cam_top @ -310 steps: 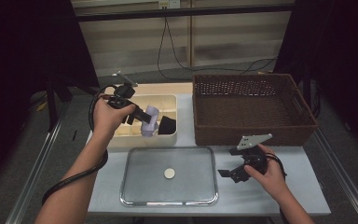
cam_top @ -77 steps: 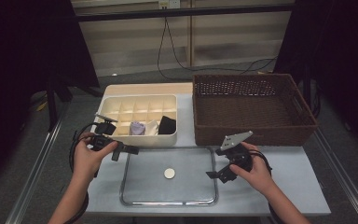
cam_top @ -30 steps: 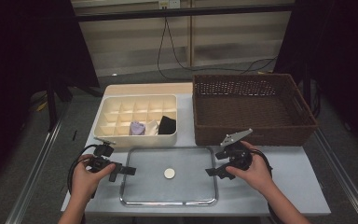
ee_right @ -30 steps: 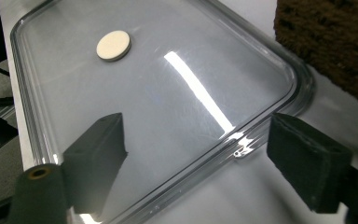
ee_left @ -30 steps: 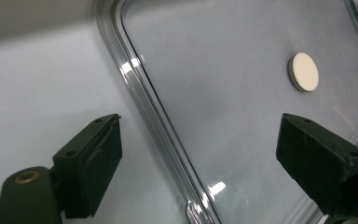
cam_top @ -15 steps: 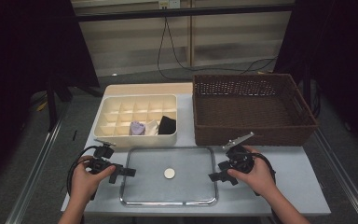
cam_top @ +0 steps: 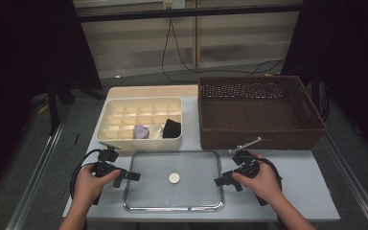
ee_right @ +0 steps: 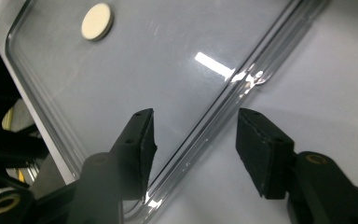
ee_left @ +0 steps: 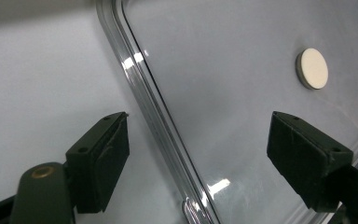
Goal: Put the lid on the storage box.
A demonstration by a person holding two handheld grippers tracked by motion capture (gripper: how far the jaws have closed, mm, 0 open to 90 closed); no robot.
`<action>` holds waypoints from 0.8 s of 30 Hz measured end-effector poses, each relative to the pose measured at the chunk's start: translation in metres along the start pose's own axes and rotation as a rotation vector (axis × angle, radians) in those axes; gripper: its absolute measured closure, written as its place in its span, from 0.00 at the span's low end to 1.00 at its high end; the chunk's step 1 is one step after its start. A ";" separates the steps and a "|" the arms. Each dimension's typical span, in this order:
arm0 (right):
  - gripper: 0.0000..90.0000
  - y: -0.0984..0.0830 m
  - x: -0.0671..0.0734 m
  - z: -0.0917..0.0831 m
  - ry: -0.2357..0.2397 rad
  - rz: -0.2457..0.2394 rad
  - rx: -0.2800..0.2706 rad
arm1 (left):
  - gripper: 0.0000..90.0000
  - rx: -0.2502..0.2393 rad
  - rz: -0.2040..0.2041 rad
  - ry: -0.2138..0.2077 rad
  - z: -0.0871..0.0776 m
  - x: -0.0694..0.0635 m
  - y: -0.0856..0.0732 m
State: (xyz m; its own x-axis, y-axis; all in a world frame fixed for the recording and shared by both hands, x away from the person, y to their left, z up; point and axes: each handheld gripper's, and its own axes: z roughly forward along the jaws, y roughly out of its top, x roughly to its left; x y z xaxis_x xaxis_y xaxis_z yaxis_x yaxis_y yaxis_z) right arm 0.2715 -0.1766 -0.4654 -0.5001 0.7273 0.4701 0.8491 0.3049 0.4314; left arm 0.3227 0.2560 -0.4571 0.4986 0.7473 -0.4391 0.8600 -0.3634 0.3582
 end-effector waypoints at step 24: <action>0.71 0.006 0.000 0.004 -0.053 0.308 0.010 | 0.30 0.018 -0.081 0.009 0.000 0.004 0.005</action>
State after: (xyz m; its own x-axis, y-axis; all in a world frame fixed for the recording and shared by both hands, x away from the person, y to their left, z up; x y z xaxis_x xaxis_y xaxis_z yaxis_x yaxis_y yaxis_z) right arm 0.2778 -0.1724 -0.4659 -0.2093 0.8172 0.5371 0.9612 0.0709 0.2666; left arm 0.3286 0.2572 -0.4569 0.4266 0.7795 -0.4586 0.8992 -0.3113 0.3073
